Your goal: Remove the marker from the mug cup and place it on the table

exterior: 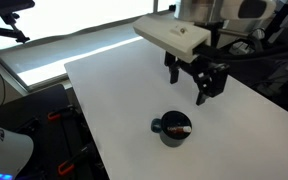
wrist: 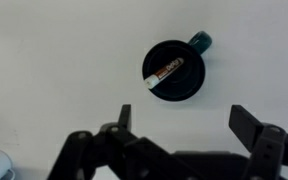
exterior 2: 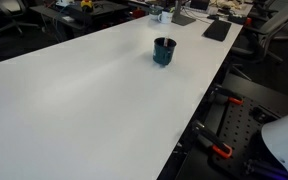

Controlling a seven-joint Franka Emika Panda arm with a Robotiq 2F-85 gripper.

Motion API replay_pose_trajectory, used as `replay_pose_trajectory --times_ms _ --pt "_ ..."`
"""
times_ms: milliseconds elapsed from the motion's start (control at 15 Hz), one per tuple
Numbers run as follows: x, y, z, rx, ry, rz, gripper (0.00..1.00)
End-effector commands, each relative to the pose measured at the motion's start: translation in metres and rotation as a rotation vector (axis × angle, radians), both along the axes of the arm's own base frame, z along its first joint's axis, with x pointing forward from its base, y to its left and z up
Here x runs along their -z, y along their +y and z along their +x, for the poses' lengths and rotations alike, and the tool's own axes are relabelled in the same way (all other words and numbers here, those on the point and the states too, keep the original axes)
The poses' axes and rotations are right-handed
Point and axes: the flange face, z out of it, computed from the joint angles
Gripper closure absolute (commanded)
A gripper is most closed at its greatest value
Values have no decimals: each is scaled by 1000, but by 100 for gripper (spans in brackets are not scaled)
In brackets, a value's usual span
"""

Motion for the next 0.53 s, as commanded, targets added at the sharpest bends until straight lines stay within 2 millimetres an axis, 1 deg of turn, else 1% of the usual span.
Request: replay_pose_trajectory --times_ms 0,67,133,267,400,467 --pt "18 -2 31 35 50 -136 0" --pt "18 1 34 27 52 -135 0" --pt "21 0 23 19 38 -106 0" --pt "27 0 31 13 46 -115 0" --pt "26 -1 32 13 45 -117 0" --pt "29 -11 36 49 40 -107 0"
